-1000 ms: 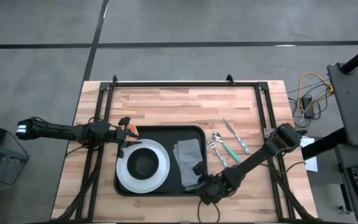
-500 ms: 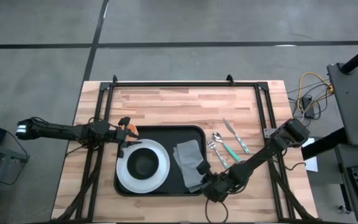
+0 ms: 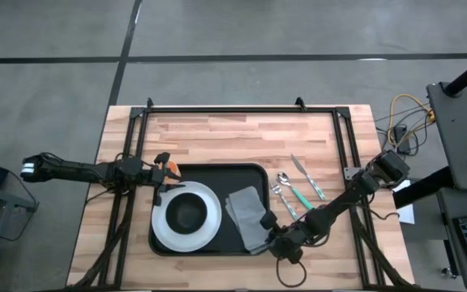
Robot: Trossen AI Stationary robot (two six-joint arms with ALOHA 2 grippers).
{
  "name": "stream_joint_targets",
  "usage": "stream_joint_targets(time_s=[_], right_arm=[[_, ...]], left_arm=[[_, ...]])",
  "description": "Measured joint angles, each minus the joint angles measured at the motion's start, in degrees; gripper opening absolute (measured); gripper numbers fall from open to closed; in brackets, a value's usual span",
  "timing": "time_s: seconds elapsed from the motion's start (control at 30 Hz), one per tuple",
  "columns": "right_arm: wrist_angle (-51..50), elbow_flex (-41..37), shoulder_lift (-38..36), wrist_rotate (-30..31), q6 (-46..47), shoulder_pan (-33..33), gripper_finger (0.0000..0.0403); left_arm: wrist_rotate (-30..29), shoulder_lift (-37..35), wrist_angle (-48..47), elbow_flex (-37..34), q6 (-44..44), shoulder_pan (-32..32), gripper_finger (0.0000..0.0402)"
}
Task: Set up tray
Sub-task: Put the gray napkin on the black tray to the right side of the white plate
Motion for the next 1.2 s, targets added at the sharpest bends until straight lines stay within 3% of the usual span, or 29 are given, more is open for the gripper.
stream_joint_targets(time_s=[0.3, 0.53, 0.73, 0.97, 1.2], right_arm=[[-2.03, 2.77, -0.01, -0.60, 0.06, -0.15, 0.0023], [-6.64, 6.67, -0.02, -0.70, 3.19, -0.15, 0.0099], [-8.04, 8.80, -0.02, 3.63, 8.42, -1.91, 0.0157], [-6.67, 7.56, 0.00, -9.85, 14.27, -11.47, 0.0183], [-3.64, 7.41, 0.29, -11.08, 6.66, -14.40, 0.0178]], left_arm=[[0.00, 0.02, -0.01, 0.00, 0.00, 0.01, 0.0062], [0.00, 0.02, -0.01, 0.00, 0.00, 0.02, 0.0062], [0.00, 0.02, 0.00, 0.00, 0.00, 0.02, 0.0062], [0.01, 0.02, 0.01, 0.00, 0.00, 0.00, 0.0062], [0.02, 0.02, 0.01, 0.00, 0.00, 0.02, 0.0062]])
